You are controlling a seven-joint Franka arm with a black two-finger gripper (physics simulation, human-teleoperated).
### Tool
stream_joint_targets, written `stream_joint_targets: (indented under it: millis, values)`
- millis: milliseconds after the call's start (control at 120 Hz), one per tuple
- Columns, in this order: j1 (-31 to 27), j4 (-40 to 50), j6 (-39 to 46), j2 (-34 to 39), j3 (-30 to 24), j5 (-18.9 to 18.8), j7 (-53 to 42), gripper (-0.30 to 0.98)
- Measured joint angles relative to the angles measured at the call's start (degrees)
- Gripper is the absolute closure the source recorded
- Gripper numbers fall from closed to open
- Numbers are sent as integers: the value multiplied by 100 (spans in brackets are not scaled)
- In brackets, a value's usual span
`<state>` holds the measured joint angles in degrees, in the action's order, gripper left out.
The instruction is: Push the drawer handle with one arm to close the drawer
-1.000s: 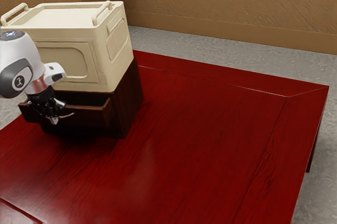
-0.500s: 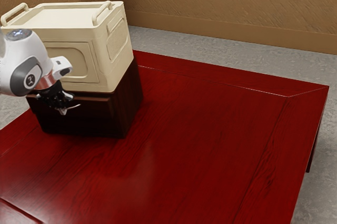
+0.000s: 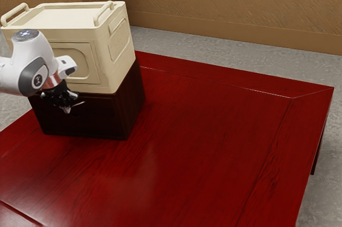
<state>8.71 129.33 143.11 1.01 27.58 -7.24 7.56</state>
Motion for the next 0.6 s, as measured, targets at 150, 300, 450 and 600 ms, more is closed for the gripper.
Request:
stream_joint_targets:
  millis: [150,300,450,600]
  values:
    - [-8,-23,14,-50,11,11,24,79]
    - [519,-17,96,-90,459,6,109,80]
    - [347,506,-285,1124,106,54,108,69]
    - [918,174,-2314,3187,-1074,99,77,37]
